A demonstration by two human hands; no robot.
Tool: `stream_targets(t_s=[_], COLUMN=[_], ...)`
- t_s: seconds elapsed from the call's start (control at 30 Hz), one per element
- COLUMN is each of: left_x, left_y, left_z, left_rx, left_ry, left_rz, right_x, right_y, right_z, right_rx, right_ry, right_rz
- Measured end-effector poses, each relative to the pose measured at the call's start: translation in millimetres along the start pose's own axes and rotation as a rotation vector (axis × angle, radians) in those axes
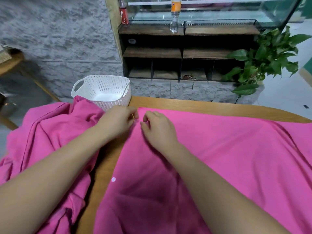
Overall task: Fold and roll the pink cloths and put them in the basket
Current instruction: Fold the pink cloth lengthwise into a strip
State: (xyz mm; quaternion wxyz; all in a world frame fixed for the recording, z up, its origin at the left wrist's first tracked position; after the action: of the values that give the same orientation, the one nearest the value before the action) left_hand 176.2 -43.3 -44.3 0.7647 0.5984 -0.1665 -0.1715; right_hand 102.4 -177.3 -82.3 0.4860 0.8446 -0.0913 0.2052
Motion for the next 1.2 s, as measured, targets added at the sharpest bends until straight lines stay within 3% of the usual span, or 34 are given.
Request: stream_targets(t_s=[0.23, 0.37, 0.53, 0.67, 0.83, 1.03, 1.2], left_x=[-7, -8, -7, -7, -9, -10, -15], left_y=[-18, -23, -34, -42, -42, -44, -44], left_z=[-28, -33, -42, -45, -46, -37, -20], left_rx=[-0.230, -0.241, -0.272, -0.455, -0.653, -0.732, -0.795], left_ry=[0.124, 0.206, 0.339, 0.355, 0.388, 0.319, 0.225], left_rz=[0.045, 0.066, -0.043, -0.122, -0.096, -0.124, -0.247], right_x=[-8, -8, -10, -8, -8, -6, -6], right_y=[-27, -28, -26, -27, -25, -22, -20], right_z=[11, 9, 13, 14, 16, 18, 22], right_rx=[-0.023, -0.055, 0.006, 0.033, 0.077, 0.172, 0.172], right_ry=[0.068, 0.100, 0.088, 0.071, 0.032, -0.038, -0.128], right_rz=[-0.008, -0.001, 0.026, 0.020, 0.044, 0.088, 0.101])
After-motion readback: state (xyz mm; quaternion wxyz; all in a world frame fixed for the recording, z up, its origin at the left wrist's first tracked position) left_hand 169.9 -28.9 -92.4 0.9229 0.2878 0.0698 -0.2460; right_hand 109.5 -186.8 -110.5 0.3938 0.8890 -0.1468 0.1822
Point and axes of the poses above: each hand's wrist, its own x-axis towards the middle knuckle, its own y-axis out of the back of the hand, z = x × y, the point moved 6 cm from there along x, towards the middle knuckle, and after that the axes turned 11 degrees about y, right-handed, at the moved point
